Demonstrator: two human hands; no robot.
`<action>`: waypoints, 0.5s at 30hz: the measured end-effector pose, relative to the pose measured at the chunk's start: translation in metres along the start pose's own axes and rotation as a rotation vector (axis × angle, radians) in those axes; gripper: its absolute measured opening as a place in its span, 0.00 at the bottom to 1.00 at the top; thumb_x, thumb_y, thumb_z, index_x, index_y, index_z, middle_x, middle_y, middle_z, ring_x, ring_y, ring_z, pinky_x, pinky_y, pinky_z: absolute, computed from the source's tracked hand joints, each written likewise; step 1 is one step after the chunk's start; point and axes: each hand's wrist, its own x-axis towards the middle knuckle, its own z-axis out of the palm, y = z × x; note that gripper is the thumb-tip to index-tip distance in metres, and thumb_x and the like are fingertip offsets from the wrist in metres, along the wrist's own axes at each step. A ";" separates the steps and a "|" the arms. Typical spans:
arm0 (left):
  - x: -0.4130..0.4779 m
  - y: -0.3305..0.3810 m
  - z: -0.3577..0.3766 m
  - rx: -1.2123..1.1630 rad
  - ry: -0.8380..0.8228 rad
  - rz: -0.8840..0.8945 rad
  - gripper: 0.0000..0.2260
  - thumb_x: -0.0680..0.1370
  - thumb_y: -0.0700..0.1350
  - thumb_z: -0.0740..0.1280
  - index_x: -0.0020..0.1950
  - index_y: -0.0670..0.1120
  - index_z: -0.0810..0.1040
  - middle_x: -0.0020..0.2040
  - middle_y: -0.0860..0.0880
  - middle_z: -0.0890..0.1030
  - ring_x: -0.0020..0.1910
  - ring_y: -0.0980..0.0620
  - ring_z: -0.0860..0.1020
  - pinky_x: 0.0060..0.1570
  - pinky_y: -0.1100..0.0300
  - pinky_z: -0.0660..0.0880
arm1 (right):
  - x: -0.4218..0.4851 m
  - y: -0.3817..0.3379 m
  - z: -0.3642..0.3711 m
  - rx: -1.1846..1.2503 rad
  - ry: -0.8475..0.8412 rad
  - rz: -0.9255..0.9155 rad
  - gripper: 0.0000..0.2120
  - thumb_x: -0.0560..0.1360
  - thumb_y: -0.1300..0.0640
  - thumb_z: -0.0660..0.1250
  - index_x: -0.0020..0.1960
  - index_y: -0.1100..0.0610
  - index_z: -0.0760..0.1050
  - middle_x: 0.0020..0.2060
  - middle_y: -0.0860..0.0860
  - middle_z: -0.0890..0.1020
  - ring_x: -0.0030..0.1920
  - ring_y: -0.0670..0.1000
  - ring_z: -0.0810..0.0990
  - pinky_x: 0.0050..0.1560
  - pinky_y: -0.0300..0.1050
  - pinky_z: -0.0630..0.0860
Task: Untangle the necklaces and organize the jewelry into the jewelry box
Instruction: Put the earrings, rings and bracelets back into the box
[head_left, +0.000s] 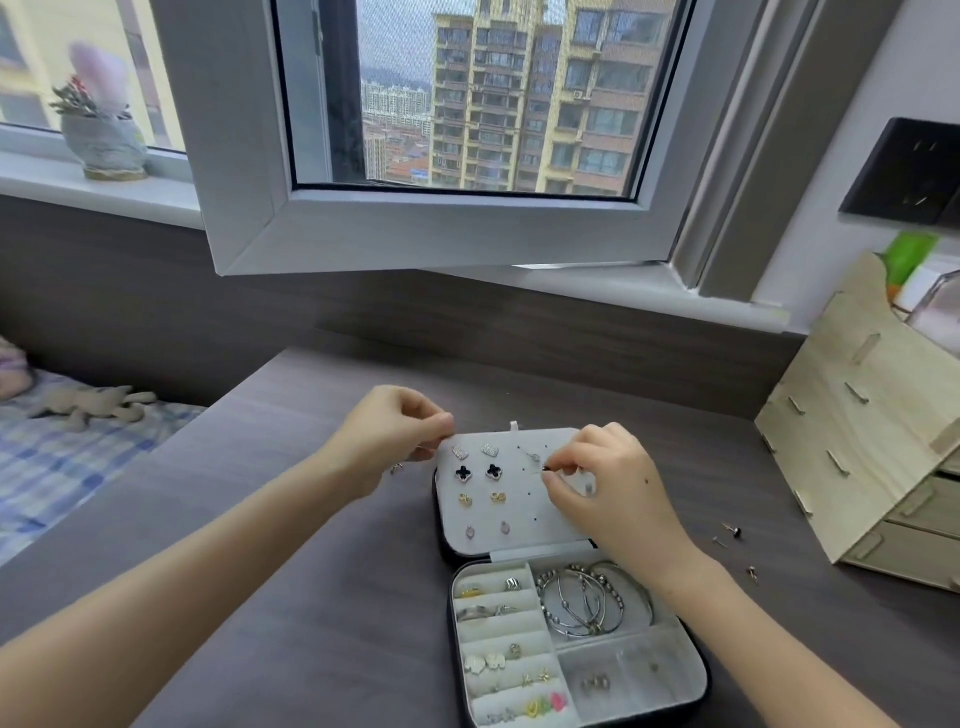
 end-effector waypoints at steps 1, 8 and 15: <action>-0.003 0.004 -0.003 -0.068 -0.025 -0.009 0.06 0.76 0.37 0.68 0.40 0.37 0.80 0.39 0.42 0.81 0.37 0.50 0.79 0.42 0.59 0.79 | 0.001 -0.001 0.001 -0.037 0.019 -0.014 0.04 0.66 0.57 0.68 0.34 0.55 0.80 0.32 0.46 0.77 0.36 0.50 0.72 0.42 0.46 0.71; -0.017 0.016 -0.014 -0.249 -0.110 -0.006 0.06 0.76 0.37 0.68 0.41 0.37 0.81 0.38 0.44 0.84 0.38 0.52 0.83 0.42 0.61 0.81 | 0.005 -0.009 0.002 -0.215 0.104 -0.093 0.04 0.65 0.59 0.68 0.31 0.56 0.78 0.30 0.48 0.75 0.34 0.52 0.72 0.41 0.44 0.67; -0.024 0.022 -0.016 -0.286 -0.153 0.013 0.06 0.76 0.39 0.68 0.42 0.37 0.81 0.41 0.42 0.84 0.40 0.51 0.83 0.42 0.63 0.80 | 0.004 -0.016 -0.003 -0.310 0.149 -0.122 0.06 0.65 0.61 0.68 0.30 0.58 0.76 0.29 0.50 0.74 0.34 0.54 0.72 0.39 0.47 0.63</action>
